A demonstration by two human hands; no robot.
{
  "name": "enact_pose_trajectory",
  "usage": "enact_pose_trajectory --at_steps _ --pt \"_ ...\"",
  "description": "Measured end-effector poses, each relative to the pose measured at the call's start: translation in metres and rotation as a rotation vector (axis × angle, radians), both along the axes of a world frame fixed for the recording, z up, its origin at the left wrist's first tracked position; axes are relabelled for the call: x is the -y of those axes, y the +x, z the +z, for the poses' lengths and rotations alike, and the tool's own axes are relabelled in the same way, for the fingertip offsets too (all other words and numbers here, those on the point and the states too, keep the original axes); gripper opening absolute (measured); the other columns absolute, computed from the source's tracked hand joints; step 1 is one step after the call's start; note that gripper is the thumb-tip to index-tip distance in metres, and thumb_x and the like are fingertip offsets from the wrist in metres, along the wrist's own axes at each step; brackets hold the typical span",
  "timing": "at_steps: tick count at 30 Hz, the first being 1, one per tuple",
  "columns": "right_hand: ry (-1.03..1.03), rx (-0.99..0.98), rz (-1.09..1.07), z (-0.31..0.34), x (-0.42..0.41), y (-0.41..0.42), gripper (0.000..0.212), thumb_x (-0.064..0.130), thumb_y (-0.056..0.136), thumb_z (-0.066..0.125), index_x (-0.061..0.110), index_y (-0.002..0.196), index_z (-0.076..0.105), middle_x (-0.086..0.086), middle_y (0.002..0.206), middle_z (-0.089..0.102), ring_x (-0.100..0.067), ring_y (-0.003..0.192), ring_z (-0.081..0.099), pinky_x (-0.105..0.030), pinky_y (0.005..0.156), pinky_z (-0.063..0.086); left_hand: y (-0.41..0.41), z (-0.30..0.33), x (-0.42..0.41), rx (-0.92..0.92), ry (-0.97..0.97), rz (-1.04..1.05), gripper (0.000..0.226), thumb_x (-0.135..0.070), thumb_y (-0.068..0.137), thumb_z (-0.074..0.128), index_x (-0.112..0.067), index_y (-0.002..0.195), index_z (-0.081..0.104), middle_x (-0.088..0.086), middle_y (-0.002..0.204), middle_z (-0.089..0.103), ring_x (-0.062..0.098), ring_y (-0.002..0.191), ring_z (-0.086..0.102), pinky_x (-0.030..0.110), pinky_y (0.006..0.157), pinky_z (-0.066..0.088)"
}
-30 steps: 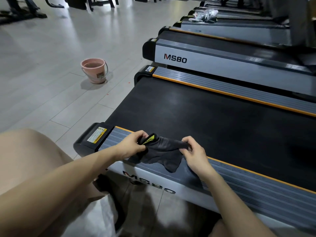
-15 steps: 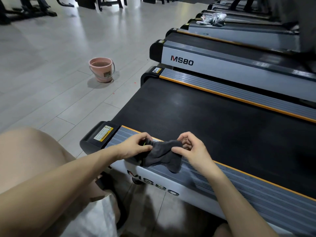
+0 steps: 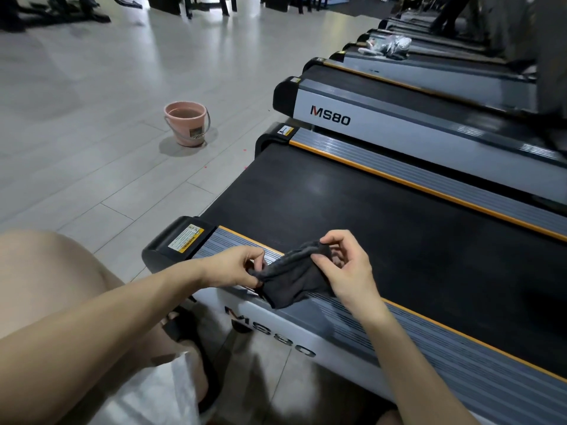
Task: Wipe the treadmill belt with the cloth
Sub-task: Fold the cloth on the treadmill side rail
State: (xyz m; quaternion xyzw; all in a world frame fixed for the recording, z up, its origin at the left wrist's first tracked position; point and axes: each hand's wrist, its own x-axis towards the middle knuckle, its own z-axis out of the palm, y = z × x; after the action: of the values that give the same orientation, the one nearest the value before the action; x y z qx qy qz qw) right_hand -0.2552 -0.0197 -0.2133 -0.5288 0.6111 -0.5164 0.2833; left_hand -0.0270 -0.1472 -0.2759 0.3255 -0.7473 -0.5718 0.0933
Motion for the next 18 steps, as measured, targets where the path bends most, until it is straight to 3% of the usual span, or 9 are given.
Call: enact_pose_trajectory --at_steps 2,5,10,14,18 --pt "-0.025 -0.030 0.003 0.003 0.001 0.002 0.028 0.002 0.084 0.073 0.023 0.098 0.061 0.009 0.088 0.061 -0.005 0.077 0.055 -0.028 0.074 0.049 -0.001 0.003 -0.002 -0.012 0.023 -0.030 0.034 -0.004 0.073 0.083 -0.024 0.067 0.055 0.019 0.098 0.069 0.026 0.083 0.065 0.039 0.077 0.052" --pt "-0.040 -0.017 -0.017 0.007 0.002 0.002 0.030 0.002 0.084 0.073 0.025 0.099 0.061 0.006 0.090 0.062 -0.016 0.078 0.057 -0.035 0.074 0.051 -0.002 0.005 -0.003 -0.046 0.067 -0.023 0.034 -0.005 0.076 0.085 -0.021 0.071 0.055 0.009 0.083 0.060 0.019 0.079 0.057 0.028 0.073 0.047" --pt "-0.025 0.075 -0.059 0.007 0.004 -0.008 0.031 0.003 0.083 0.076 0.026 0.100 0.062 0.008 0.082 0.060 -0.007 0.073 0.050 -0.025 0.069 0.047 0.001 0.020 0.006 -0.166 0.056 0.195 0.029 0.007 0.078 0.080 -0.007 0.081 0.055 0.011 0.077 0.061 0.016 0.074 0.060 0.029 0.071 0.050" --pt "0.044 0.047 -0.025 0.001 0.006 -0.016 0.033 0.006 0.084 0.076 0.029 0.103 0.061 -0.003 0.094 0.064 -0.014 0.078 0.058 -0.031 0.073 0.053 0.006 0.036 0.012 -0.218 -0.006 0.300 0.027 0.004 0.079 0.080 -0.008 0.082 0.056 0.011 0.082 0.064 0.020 0.079 0.060 0.039 0.078 0.050" --pt "0.126 0.056 0.036 0.000 0.005 -0.025 0.036 0.011 0.084 0.077 0.029 0.111 0.061 -0.018 0.109 0.059 -0.026 0.093 0.066 -0.042 0.085 0.056 0.014 0.047 0.017 -0.252 0.003 0.241 0.028 -0.002 0.088 0.074 -0.016 0.102 0.055 0.008 0.087 0.055 0.017 0.079 0.052 0.030 0.068 0.045"
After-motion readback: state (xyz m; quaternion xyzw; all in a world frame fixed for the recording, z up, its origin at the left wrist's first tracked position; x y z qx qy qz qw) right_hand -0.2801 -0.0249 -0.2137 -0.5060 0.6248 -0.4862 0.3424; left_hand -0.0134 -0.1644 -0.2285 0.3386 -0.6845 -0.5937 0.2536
